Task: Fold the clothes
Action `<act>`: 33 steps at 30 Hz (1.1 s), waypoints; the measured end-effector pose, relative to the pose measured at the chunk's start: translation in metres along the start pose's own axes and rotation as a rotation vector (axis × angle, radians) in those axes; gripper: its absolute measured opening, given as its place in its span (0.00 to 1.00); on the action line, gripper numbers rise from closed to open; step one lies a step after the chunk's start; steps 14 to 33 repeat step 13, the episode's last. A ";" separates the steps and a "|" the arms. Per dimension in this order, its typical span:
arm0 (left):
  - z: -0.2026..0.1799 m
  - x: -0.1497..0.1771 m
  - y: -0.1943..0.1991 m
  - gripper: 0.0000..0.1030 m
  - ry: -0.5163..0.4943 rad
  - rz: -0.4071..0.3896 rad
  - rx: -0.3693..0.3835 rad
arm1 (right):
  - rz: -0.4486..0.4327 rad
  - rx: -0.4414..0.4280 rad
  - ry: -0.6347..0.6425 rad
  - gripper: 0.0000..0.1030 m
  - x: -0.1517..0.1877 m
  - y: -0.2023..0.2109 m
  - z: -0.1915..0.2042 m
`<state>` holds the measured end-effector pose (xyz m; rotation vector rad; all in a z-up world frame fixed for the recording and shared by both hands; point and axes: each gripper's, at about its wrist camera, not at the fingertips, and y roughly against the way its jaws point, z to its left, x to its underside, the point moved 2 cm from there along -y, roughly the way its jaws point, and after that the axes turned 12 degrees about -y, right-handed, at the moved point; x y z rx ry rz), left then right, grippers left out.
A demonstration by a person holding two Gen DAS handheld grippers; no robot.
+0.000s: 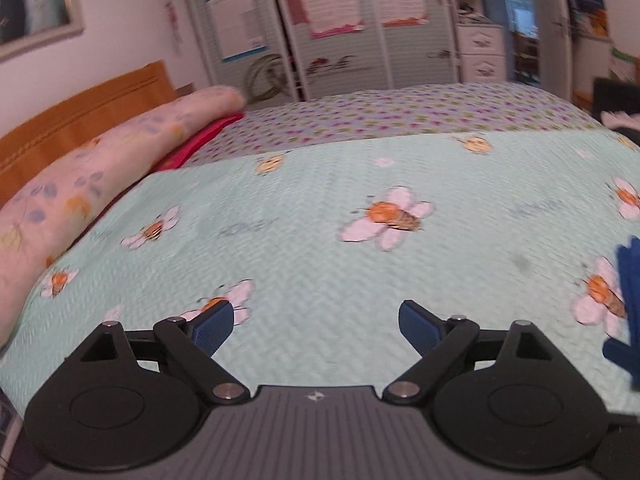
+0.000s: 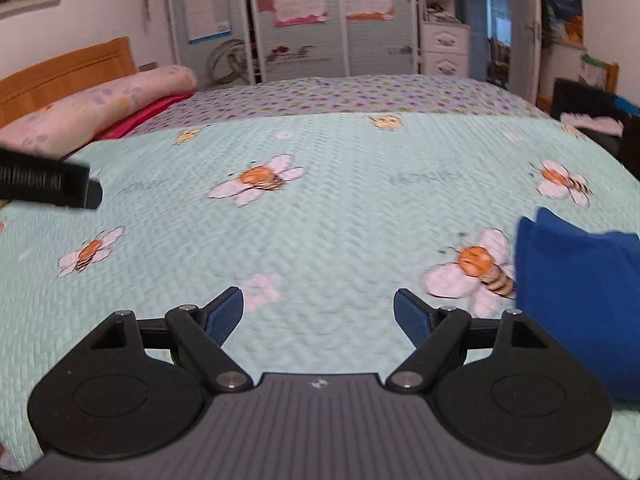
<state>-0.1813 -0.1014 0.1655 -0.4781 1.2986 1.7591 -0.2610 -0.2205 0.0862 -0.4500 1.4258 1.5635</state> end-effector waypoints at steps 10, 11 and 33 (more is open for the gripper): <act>0.051 0.001 -0.094 0.90 0.047 -0.032 0.081 | -0.021 0.034 -0.002 0.80 0.000 -0.067 0.055; 0.051 0.001 -0.106 0.90 0.035 -0.037 0.081 | -0.013 0.042 -0.013 0.80 0.000 -0.080 0.057; 0.049 0.002 -0.130 0.90 0.005 -0.038 0.066 | 0.009 0.062 -0.031 0.80 0.000 -0.108 0.063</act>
